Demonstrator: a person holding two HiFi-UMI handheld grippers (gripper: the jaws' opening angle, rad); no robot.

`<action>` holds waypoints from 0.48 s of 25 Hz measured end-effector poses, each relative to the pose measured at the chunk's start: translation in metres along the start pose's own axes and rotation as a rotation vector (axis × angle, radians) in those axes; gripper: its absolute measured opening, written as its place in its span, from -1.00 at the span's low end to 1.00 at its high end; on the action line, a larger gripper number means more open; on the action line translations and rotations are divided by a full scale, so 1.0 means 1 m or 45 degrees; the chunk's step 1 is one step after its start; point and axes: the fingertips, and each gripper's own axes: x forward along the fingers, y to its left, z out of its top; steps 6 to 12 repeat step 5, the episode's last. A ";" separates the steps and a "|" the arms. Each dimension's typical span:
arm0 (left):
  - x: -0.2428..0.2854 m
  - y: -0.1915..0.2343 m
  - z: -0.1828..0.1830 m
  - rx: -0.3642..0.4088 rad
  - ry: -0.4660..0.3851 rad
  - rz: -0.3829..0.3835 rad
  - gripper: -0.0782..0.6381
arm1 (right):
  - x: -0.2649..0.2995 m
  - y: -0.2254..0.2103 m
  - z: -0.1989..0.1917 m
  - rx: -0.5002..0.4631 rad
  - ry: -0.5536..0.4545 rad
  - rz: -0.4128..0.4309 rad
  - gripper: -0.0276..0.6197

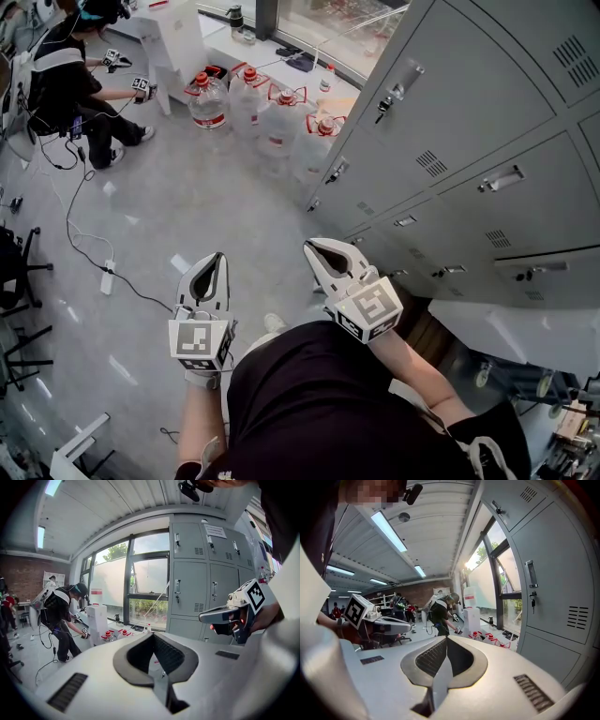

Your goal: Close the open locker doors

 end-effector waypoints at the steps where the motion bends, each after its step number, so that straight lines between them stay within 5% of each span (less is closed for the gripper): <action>1: 0.001 -0.002 0.000 0.001 0.002 -0.001 -0.73 | -0.001 -0.001 0.000 0.001 0.001 0.001 -0.81; 12: 0.005 -0.009 -0.002 0.009 0.019 -0.003 -0.73 | -0.006 -0.008 -0.002 0.001 0.013 -0.001 -0.81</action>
